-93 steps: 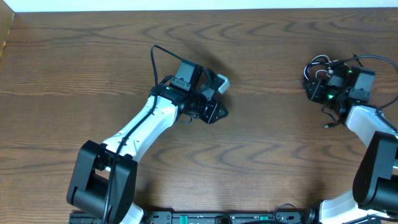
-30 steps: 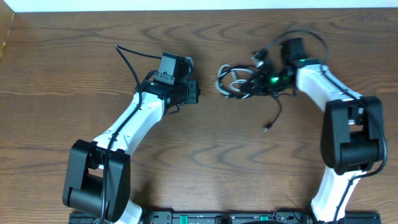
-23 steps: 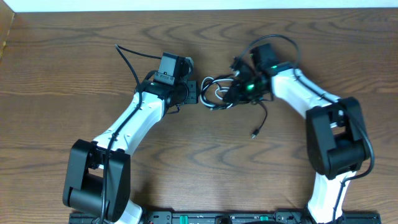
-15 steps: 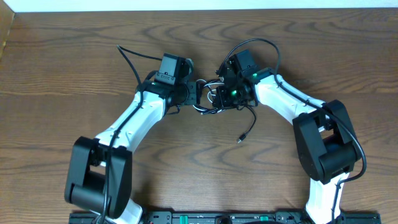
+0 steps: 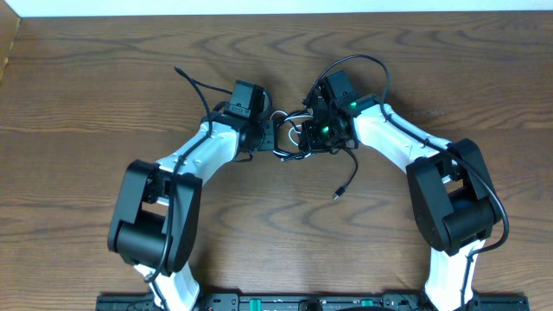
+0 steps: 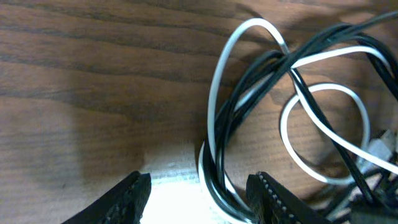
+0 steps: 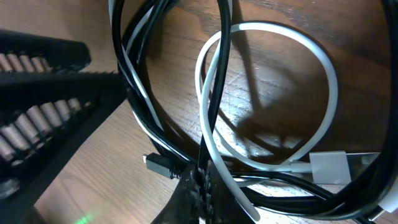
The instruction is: Untangle cables
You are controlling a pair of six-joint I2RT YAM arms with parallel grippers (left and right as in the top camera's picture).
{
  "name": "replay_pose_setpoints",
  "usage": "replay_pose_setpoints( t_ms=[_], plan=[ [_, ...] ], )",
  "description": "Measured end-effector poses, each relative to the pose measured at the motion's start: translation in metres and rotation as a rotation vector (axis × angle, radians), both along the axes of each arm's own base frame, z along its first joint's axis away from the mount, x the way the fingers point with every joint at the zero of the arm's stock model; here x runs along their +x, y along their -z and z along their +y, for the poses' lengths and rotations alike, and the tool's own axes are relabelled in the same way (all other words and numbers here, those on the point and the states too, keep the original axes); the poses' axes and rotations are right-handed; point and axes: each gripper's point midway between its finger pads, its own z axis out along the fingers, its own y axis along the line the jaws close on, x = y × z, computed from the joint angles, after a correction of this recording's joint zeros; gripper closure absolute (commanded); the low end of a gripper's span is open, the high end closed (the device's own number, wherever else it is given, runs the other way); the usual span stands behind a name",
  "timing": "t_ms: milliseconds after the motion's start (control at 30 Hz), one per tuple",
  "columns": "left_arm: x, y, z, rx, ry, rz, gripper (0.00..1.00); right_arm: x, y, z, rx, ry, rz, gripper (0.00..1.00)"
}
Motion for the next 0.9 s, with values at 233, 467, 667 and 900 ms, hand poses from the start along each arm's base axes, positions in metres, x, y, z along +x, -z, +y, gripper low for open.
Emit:
replay_pose_setpoints(
  t_ms=[233, 467, 667, 900],
  plan=[
    [-0.001, 0.007, -0.004, -0.026, -0.007, 0.020, 0.69, -0.001, 0.000, 0.001, -0.003, -0.002, -0.001, 0.99],
    [-0.003, 0.011, -0.007, -0.037, 0.005, 0.035, 0.93, -0.007, 0.002, 0.003, -0.012, -0.009, 0.017, 0.99],
    [-0.011, -0.004, -0.005, -0.006, 0.094, 0.011, 0.93, -0.009, 0.003, -0.010, -0.025, -0.027, 0.030, 0.99],
    [-0.007, -0.035, -0.002, 0.026, 0.149, -0.080, 0.93, 0.003, 0.007, -0.057, -0.118, 0.028, 0.032, 0.99]
  ],
)
